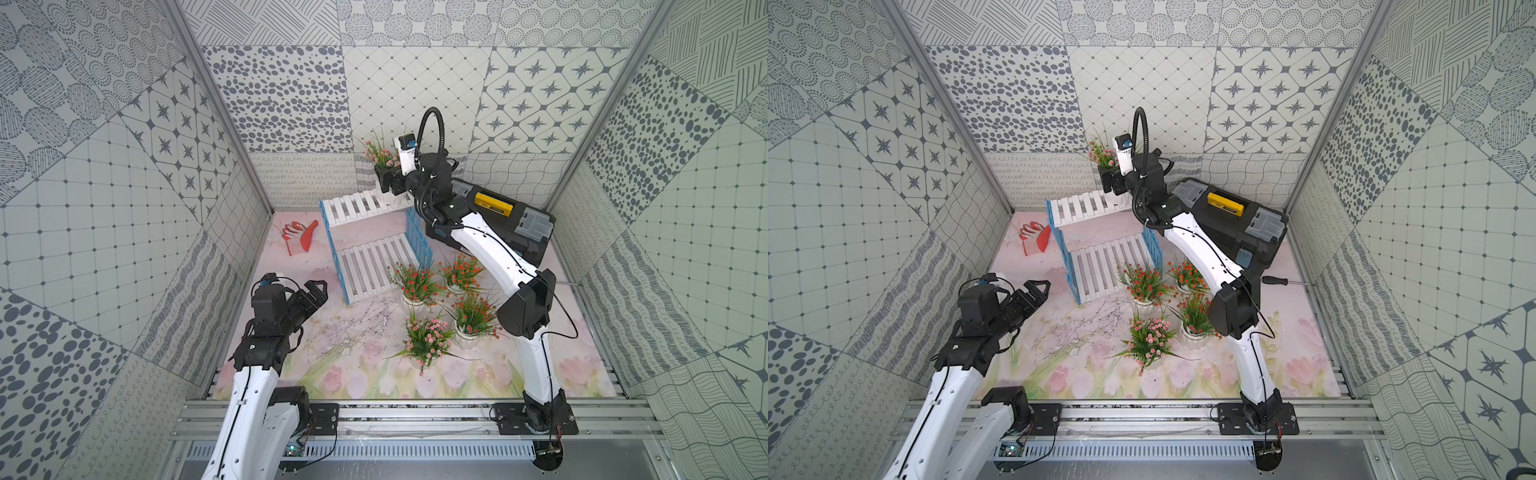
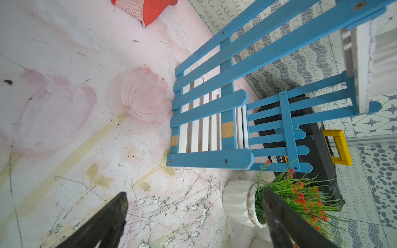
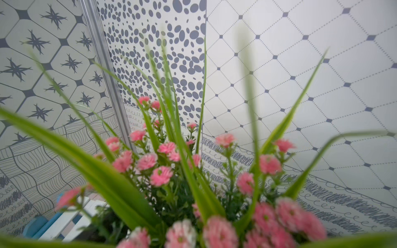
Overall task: Place the baby's breath potted plants on the rack by color
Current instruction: Place the baby's breath potted plant on the rack.
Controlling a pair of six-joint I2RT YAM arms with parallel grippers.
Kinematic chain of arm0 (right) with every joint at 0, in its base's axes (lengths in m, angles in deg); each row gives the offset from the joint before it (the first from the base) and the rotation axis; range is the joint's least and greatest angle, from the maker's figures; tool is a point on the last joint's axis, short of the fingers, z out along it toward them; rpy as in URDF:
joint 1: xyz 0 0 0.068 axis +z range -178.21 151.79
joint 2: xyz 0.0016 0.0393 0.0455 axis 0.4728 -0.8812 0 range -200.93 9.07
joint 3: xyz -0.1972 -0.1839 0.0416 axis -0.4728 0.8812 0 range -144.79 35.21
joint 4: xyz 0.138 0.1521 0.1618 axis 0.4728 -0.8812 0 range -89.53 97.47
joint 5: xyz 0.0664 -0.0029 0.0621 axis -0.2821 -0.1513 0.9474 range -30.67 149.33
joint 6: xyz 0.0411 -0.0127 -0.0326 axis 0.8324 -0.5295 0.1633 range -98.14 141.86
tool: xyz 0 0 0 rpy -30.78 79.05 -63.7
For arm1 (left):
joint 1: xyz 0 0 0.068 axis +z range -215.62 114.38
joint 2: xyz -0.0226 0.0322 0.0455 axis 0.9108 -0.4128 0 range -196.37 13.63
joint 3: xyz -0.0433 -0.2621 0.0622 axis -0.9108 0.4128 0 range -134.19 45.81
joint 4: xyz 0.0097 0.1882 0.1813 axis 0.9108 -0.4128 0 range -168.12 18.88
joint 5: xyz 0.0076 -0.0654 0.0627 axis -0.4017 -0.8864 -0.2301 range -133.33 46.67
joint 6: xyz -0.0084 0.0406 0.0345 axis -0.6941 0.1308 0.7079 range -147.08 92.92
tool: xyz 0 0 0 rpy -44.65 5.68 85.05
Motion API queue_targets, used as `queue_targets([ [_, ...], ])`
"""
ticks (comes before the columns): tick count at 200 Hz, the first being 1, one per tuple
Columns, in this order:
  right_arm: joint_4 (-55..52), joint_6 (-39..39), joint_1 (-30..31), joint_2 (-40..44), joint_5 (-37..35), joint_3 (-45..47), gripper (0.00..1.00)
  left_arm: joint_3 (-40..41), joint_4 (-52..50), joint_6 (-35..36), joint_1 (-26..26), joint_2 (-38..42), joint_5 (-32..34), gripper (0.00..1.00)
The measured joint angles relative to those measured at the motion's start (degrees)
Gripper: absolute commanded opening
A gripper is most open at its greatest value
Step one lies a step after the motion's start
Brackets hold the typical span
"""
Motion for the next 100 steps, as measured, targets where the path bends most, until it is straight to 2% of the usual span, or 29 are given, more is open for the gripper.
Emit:
queue_targets([
  [60,3.04,0.28,0.00,10.97,1.49,14.80,0.98,0.00,-0.02,0.02,0.00,0.11,0.00,0.98],
  [100,5.60,2.12,0.00,24.06,2.12,31.04,0.98,0.00,-0.15,0.11,0.00,0.44,-0.02,0.98],
])
